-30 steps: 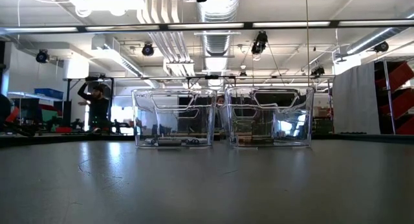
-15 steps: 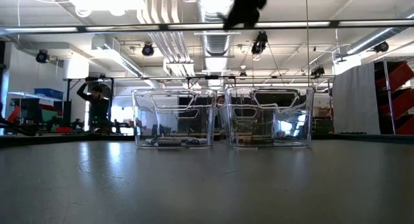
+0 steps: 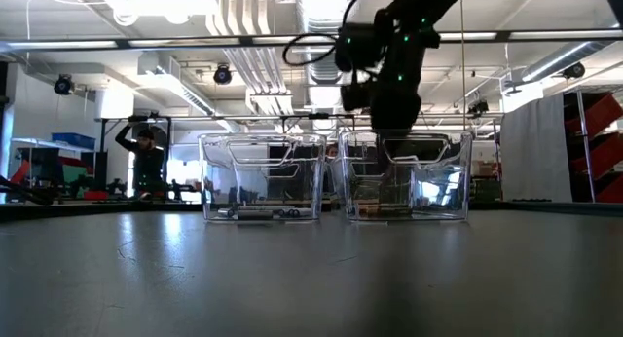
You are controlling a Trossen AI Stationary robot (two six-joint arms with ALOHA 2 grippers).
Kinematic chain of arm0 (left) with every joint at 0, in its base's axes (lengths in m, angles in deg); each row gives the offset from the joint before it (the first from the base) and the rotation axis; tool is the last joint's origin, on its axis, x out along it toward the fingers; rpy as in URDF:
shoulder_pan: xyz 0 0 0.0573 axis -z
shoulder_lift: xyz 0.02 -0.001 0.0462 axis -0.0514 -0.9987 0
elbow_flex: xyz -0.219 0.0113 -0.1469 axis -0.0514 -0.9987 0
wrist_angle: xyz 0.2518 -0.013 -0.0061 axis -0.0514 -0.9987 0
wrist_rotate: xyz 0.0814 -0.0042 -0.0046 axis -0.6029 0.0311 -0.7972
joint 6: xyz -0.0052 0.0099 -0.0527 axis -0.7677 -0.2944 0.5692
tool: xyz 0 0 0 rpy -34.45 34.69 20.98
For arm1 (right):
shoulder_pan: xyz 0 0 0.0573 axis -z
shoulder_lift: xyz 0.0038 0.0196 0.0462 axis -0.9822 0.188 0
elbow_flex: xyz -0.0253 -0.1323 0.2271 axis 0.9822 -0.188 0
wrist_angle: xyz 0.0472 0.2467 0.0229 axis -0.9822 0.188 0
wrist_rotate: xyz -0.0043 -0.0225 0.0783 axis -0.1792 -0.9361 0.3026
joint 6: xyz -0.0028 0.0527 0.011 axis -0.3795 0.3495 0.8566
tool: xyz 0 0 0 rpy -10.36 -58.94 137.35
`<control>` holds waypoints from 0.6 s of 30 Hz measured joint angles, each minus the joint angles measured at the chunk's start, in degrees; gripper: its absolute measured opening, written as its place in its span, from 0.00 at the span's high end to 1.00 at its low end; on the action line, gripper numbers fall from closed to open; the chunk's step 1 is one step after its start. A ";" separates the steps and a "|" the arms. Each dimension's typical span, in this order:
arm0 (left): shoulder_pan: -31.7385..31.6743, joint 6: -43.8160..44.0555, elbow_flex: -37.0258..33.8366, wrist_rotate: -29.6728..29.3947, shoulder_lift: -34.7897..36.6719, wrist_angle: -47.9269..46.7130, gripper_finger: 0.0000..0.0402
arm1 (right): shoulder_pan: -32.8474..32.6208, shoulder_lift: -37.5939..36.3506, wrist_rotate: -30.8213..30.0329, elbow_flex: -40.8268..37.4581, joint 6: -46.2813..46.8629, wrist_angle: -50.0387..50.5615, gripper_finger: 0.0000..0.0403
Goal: Sort batteries
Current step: Put the white battery into the left transparent bin
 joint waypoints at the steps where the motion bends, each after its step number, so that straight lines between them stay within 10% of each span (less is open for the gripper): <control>1: -0.37 0.04 -1.00 1.32 -0.45 1.57 0.31 | -0.09 1.13 0.00 -0.02 -0.20 -0.09 0.93; 18: -5.88 -5.25 -2.61 5.37 -2.57 6.78 0.27 | -0.13 9.06 -0.52 0.04 -0.83 -0.85 0.97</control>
